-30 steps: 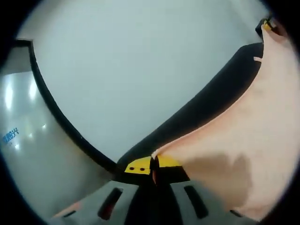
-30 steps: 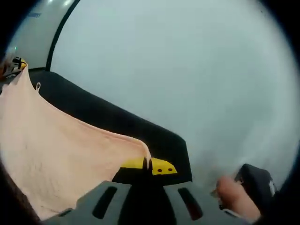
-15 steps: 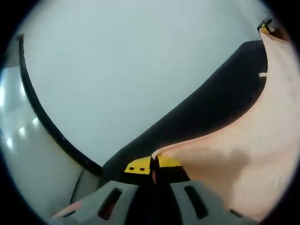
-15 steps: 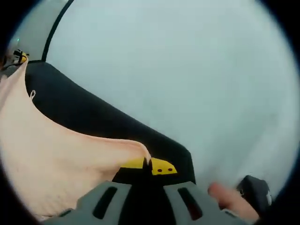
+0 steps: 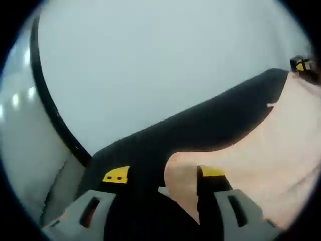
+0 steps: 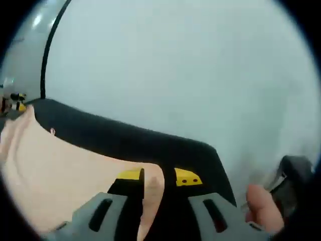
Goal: Fold the towel on the table until its edges align and the towel forms a compact rectangular stack.
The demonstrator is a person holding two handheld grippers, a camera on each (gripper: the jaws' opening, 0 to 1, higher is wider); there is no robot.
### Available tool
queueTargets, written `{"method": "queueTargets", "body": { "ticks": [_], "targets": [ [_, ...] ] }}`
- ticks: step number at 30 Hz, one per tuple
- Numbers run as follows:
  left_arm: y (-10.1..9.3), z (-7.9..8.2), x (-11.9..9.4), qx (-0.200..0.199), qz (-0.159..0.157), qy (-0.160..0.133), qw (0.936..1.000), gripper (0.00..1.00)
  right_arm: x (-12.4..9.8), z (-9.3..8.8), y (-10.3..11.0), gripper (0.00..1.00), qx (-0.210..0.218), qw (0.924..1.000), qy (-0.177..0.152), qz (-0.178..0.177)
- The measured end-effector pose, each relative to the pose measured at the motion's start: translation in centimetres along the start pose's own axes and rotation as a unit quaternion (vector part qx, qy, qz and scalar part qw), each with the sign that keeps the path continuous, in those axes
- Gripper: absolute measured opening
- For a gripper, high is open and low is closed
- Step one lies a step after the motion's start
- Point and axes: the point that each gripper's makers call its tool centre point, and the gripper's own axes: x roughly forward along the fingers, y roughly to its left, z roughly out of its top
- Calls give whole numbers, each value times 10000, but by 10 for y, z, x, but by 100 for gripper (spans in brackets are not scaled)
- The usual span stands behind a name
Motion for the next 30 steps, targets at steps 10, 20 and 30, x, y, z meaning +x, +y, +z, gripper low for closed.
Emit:
{"method": "queueTargets", "body": {
  "ticks": [10,20,30],
  "targets": [
    [-37,-23,-109,2520,-530,-581,9645,30,-106,-24,49,12,-1674,9853,-263,226],
    [-51,-90,-151,4358,-779,-147,8966,20,-165,-45,72,9,-1296,9876,-710,536],
    [-92,-120,-144,5559,-1293,180,8209,16,-187,-53,75,9,-1174,9875,-790,690]
  ]
}}
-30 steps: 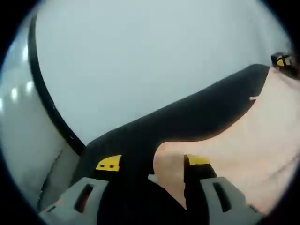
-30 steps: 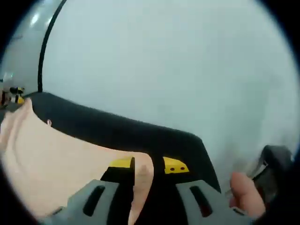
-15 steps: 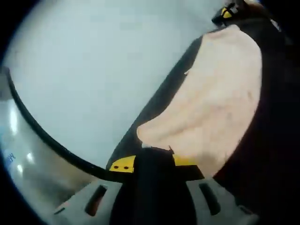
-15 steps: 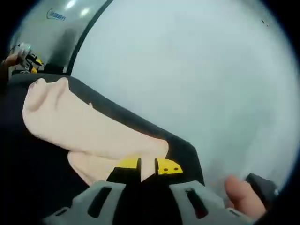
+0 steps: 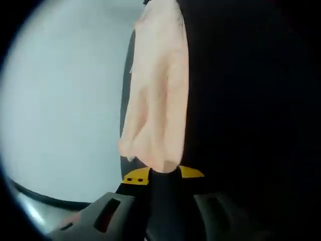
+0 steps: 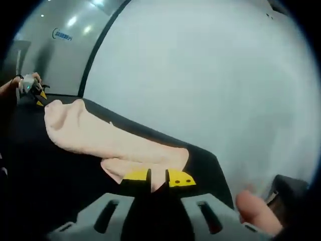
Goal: Fold the towel on the table until its edges align and the towel forms a compact rectangular stack.
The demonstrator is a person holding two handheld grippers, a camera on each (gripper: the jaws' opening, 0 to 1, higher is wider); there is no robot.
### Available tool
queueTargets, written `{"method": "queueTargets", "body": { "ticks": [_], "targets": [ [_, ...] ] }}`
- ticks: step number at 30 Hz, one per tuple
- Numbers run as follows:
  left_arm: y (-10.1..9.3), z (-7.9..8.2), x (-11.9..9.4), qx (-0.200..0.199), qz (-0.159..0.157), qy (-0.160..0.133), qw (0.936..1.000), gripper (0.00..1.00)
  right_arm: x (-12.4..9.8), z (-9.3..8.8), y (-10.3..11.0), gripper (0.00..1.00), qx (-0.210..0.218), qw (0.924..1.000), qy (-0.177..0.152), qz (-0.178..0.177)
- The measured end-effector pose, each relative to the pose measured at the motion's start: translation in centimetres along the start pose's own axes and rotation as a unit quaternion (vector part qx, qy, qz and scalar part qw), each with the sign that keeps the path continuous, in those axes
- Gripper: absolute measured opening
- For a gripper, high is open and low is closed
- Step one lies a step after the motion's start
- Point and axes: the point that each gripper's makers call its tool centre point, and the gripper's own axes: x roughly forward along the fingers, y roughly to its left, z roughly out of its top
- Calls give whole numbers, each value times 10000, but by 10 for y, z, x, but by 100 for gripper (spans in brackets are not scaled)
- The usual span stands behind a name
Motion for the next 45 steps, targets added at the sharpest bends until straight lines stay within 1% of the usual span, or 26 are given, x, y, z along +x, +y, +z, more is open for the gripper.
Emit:
{"method": "queueTargets", "body": {
  "ticks": [5,8,13,15,16,17,19,21,23,24,25,26,27,28,30,32,33,34,35,36,38,40,41,43,44,45],
  "targets": [
    [-2,-9,6,229,-113,261,9993,17,-4,4,5,9,55,9999,-68,111],
    [-2,-8,7,397,-160,241,9988,17,-5,6,6,9,21,9999,-122,121],
    [-3,-5,13,621,-132,220,9977,16,-7,-1,12,9,-34,9999,-49,162],
    [-1,-6,14,487,-75,181,9986,11,-7,-8,16,9,-433,9988,130,164],
    [-1,-6,14,473,-67,159,9987,5,-7,-11,16,9,-631,9977,210,133],
    [0,-3,12,241,72,144,9996,0,-9,-18,18,9,-1066,9934,422,76],
    [3,-5,10,149,95,96,9998,0,-12,-27,26,9,-1845,9804,665,168],
    [11,-3,2,-3,335,56,9994,0,-13,-38,39,9,-2375,9664,864,460],
    [21,-2,-5,-280,495,1,9984,0,-9,-44,49,9,-2975,9490,872,580],
    [29,-2,-9,-365,636,-40,9973,0,-3,-46,43,9,-3455,9330,917,415],
    [36,-4,-13,-444,779,-43,9960,0,2,-53,39,9,-4010,9089,1093,344],
    [40,-3,-16,-539,813,-99,9952,0,6,-57,38,9,-4329,8930,1187,327],
    [42,-3,-19,-622,809,-130,9947,0,14,-60,37,9,-4771,8701,1191,325],
    [47,-3,-22,-655,889,-127,9938,0,18,-62,38,9,-4886,8641,1163,335],
    [54,-6,-27,-770,992,-74,9921,0,25,-69,48,8,-5065,8526,1134,603],
    [61,-10,-33,-888,1128,-40,9896,0,30,-70,52,8,-5330,8369,1061,653],
    [64,-13,-35,-1038,1176,-24,9876,0,31,-72,56,8,-5402,8321,1006,749],
    [64,-14,-37,-1094,1176,-65,9870,0,32,-72,55,8,-5362,8350,1010,705],
    [64,-16,-37,-1120,1168,-101,9868,0,34,-72,54,8,-5475,8282,992,664],
    [64,-17,-36,-1174,1166,-127,9861,0,36,-71,52,8,-5659,8161,984,642],
    [59,-18,-35,-1173,1145,-72,9864,0,37,-70,51,9,-5767,8092,930,631],
    [57,-19,-32,-1170,1135,-56,9866,0,40,-67,54,9,-5935,7987,741,668],
    [57,-19,-32,-1186,1127,-72,9865,0,38,-65,53,11,-6111,7863,708,579],
    [56,-16,-32,-1203,1112,-86,9865,0,38,-63,51,14,-6041,7925,658,517],
    [55,-16,-31,-1202,1111,-90,9865,0,38,-63,50,15,-6043,7929,620,487],
    [56,-15,-30,-1205,1105,-82,9865,0,38,-58,49,18,-6168,7846,493,399]
  ]
}}
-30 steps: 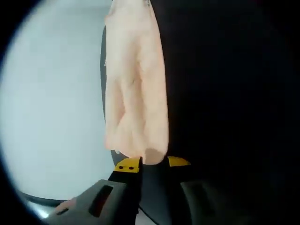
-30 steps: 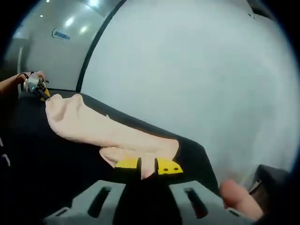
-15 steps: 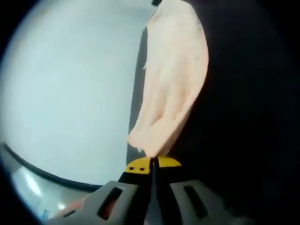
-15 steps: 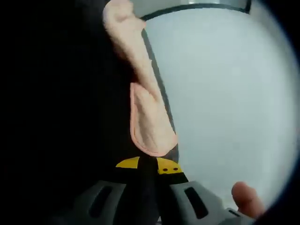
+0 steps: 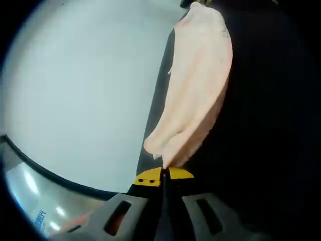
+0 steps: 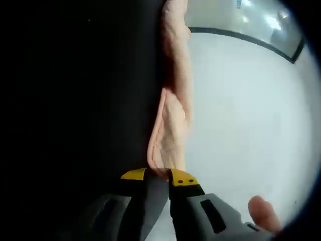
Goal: Fold the towel on the table until its edges align and the towel forms a compact rectangular stack.
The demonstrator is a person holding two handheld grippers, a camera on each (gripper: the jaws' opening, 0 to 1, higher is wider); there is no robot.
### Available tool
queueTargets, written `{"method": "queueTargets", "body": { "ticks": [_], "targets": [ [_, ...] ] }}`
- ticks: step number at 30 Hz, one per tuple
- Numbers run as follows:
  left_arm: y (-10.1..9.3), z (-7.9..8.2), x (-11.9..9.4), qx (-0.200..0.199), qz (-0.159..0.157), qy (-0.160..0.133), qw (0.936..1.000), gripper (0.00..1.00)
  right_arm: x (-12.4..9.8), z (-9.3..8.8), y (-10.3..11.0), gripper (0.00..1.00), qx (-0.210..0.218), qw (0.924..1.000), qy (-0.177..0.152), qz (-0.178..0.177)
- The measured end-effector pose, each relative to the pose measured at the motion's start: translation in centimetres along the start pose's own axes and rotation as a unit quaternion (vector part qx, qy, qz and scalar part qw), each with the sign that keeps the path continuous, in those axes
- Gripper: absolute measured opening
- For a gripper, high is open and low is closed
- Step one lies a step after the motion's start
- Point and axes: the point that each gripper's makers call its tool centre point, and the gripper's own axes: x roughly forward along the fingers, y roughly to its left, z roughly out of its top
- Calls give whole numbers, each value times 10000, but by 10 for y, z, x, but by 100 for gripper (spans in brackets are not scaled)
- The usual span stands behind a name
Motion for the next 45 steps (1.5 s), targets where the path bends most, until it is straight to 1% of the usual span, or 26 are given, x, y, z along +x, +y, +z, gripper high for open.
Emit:
{"method": "queueTargets", "body": {
  "ticks": [2,3,4,5,7,10,11,13,15,17,18,19,21,22,23,25,26,28,29,30,31,34,36,38,42,45],
  "targets": [
    [-2,0,1,-4,-30,-1,10000,0,0,-1,-1,20,33,10000,-23,4],
    [-2,1,2,-11,-32,-9,10000,0,2,-2,-1,20,-44,10000,-51,-50],
    [-3,1,3,-20,-31,-10,10000,0,3,0,-5,22,-334,9993,-72,-165],
    [-3,1,3,-24,-35,-18,10000,0,4,-1,-3,21,-348,9993,-51,-128],
    [-3,4,3,-49,-34,-37,10000,0,5,-1,-2,14,-325,9994,-45,-93],
    [-5,4,3,-73,-44,-18,10000,0,-1,9,-2,2,-264,9993,-264,-65],
    [-5,2,2,-106,-35,17,9999,0,-2,8,1,2,-46,9997,-241,59],
    [-3,-1,0,-157,4,44,9999,0,-11,2,5,1,92,9996,-48,279],
    [1,-3,-5,-282,72,38,9996,0,-24,-2,-1,1,263,9993,-40,274],
    [11,-9,-10,-497,320,84,9982,0,-39,-10,-10,1,772,9968,45,192],
    [17,-12,-15,-569,459,115,9973,0,-48,-15,-13,1,1248,9918,122,263],
    [23,-15,-18,-705,636,96,9954,0,-53,-20,-13,1,1524,9876,205,302],
    [27,-21,-19,-1155,847,-3,9897,0,-62,-25,-20,1,1618,9864,261,137],
    [26,-28,-18,-1389,829,-19,9868,0,-66,-28,-22,1,1635,9861,273,121],
    [25,-30,-17,-1459,820,-39,9859,0,-71,-28,-22,1,1742,9842,267,171],
    [23,-32,-18,-1390,828,-12,9868,0,-80,-25,-25,1,1871,9818,126,316],
    [19,-28,-22,-1339,776,-35,9879,0,-84,-24,-24,1,1816,9819,117,520],
    [18,-23,-26,-1270,730,-127,9891,0,-92,-30,-27,1,1586,9855,148,580],
    [17,-21,-28,-1191,677,-159,9904,0,-93,-38,-29,1,1589,9855,128,579],
    [18,-18,-31,-1042,681,-217,9920,0,-97,-40,-31,1,1617,9848,83,628],
    [17,-18,-34,-1018,657,-208,9924,0,-102,-36,-29,1,1708,9827,49,719],
    [13,-25,-45,-950,480,-228,9941,0,-114,-37,-20,1,1614,9814,27,1043],
    [7,-23,-51,-835,310,-351,9954,0,-119,-42,-19,1,1706,9795,93,1070],
    [4,-25,-59,-785,198,-373,9960,0,-123,-47,-19,1,1719,9792,105,1076],
    [-1,-20,-77,-633,41,-447,9970,0,-138,-48,-16,1,1858,9748,-7,1233],
    [-2,-18,-91,-636,-74,-528,9965,0,-150,-49,-20,1,1987,9719,-41,1265]
  ]
}}
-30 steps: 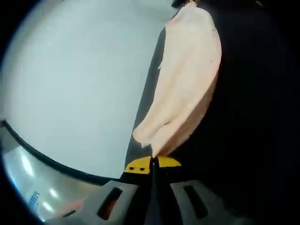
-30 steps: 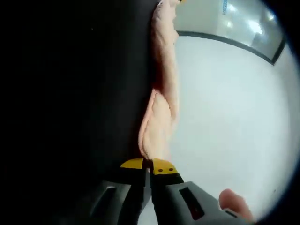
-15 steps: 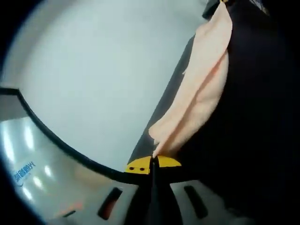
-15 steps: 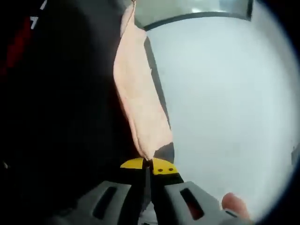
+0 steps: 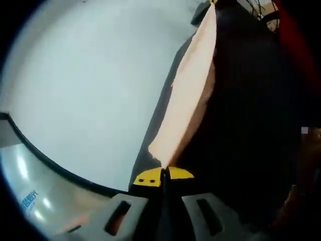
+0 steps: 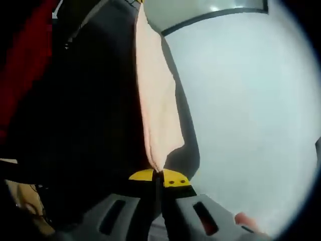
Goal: Fold the towel on the table until its edges align and the towel forms a compact rectangular stack.
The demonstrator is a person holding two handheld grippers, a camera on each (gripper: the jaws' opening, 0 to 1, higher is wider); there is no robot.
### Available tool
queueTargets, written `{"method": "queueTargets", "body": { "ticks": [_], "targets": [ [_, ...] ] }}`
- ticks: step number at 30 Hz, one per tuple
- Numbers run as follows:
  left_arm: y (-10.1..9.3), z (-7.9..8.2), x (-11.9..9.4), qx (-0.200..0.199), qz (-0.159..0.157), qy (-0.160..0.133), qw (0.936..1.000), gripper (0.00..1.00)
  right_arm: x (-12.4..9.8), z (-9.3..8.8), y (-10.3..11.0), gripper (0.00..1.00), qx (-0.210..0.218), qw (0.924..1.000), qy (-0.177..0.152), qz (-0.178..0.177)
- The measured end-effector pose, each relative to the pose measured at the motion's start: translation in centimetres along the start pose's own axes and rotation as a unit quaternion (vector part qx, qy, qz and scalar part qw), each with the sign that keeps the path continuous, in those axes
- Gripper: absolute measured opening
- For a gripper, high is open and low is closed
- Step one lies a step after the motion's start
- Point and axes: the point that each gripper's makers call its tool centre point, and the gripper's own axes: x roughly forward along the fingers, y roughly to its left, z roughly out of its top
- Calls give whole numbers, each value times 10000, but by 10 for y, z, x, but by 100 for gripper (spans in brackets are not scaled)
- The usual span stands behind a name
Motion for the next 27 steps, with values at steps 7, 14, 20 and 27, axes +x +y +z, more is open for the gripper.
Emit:
{"method": "queueTargets", "body": {
  "ticks": [7,14,20,27],
  "targets": [
    [11,9,-34,2,-88,-77,9999,0,-27,4,6,1,297,9993,-53,237],
    [-5,22,-57,-102,-675,-113,9976,0,-46,-2,26,1,701,9944,26,792],
    [-25,7,-50,-232,-1106,130,9935,0,-42,1,46,2,897,9888,69,1191],
    [-62,-16,-44,-817,-2064,513,9737,39,-38,-45,66,26,1397,9722,1174,1469]
  ]
}}
